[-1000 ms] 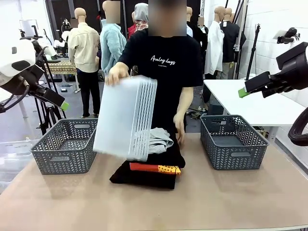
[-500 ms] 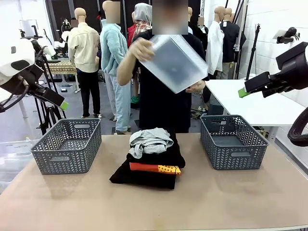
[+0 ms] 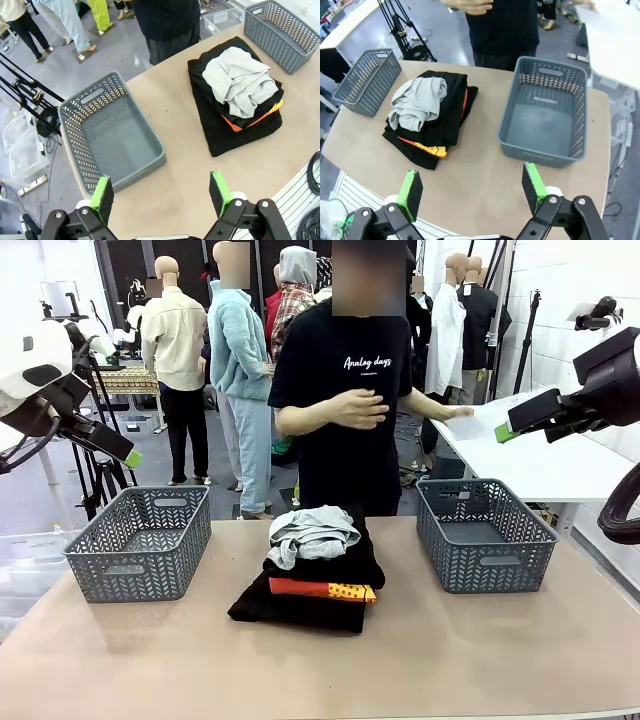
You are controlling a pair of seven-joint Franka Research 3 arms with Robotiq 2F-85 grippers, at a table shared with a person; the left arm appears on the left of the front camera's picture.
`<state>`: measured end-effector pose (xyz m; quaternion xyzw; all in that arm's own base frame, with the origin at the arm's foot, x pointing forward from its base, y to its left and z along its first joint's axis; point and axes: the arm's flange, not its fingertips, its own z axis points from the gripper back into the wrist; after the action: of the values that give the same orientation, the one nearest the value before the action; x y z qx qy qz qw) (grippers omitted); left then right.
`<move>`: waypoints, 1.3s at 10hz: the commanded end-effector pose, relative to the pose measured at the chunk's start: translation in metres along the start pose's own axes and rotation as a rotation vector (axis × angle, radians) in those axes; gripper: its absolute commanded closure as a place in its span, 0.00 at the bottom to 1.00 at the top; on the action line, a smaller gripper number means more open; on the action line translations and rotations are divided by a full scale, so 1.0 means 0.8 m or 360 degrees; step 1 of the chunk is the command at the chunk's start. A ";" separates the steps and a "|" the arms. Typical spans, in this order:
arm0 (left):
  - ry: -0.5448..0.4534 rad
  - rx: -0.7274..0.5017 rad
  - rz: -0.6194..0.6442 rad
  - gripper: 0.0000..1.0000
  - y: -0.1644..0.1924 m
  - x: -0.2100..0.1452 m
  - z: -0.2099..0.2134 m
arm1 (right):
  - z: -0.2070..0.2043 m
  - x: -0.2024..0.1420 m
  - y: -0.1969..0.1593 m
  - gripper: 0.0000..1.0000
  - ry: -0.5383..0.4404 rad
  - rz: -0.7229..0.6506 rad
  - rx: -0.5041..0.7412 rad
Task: Sort the tops and bottoms.
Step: Lift clothes from the center of the table with your left hand.
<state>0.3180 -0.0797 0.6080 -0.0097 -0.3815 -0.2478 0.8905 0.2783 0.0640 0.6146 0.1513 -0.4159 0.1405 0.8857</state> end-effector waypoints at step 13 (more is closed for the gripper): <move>-0.0014 0.0005 -0.0005 0.00 0.002 -0.001 0.000 | -0.001 0.000 0.000 0.00 0.0009 0.0001 0.0013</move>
<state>0.3180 -0.0797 0.6080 -0.0097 -0.3815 -0.2479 0.8905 0.2783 0.0640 0.6146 0.1513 -0.4159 0.1405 0.8857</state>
